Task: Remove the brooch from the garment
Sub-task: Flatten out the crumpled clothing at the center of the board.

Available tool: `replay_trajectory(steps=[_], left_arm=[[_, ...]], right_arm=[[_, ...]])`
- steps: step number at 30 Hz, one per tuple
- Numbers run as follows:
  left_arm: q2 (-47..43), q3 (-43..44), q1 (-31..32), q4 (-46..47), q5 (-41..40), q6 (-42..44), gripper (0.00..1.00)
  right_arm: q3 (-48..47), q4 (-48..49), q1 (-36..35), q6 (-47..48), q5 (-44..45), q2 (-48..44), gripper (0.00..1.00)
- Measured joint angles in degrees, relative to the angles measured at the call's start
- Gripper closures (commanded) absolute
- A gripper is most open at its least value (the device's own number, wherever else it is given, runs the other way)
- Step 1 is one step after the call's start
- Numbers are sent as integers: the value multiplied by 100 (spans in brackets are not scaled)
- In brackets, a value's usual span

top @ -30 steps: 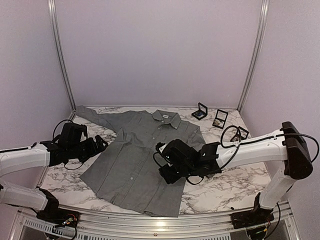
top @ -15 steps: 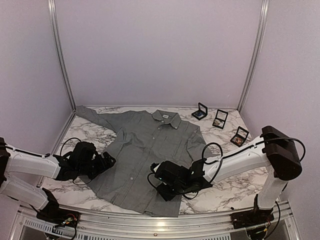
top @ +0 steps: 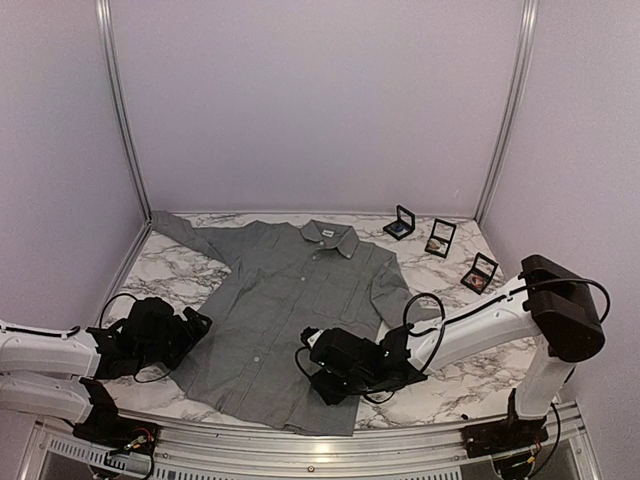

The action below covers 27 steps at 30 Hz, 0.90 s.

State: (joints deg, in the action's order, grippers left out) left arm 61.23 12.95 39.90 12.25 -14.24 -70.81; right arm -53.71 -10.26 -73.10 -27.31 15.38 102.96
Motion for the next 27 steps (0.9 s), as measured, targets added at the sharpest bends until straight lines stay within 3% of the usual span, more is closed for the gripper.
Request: replay_trajectory(steps=[15, 21, 27], left_arm=[[-1115, 39, 105, -1696, -321, -308, 1], [-1139, 938, 105, -2337, -396, 450, 1], [-728, 2221, 105, -2328, -391, 1600, 1]], right_arm=[[107, -109, -616, -575, 15, -166, 35], [98, -728, -428, -614, -59, -629, 32], [-369, -914, 186, -455, 109, -1292, 23]])
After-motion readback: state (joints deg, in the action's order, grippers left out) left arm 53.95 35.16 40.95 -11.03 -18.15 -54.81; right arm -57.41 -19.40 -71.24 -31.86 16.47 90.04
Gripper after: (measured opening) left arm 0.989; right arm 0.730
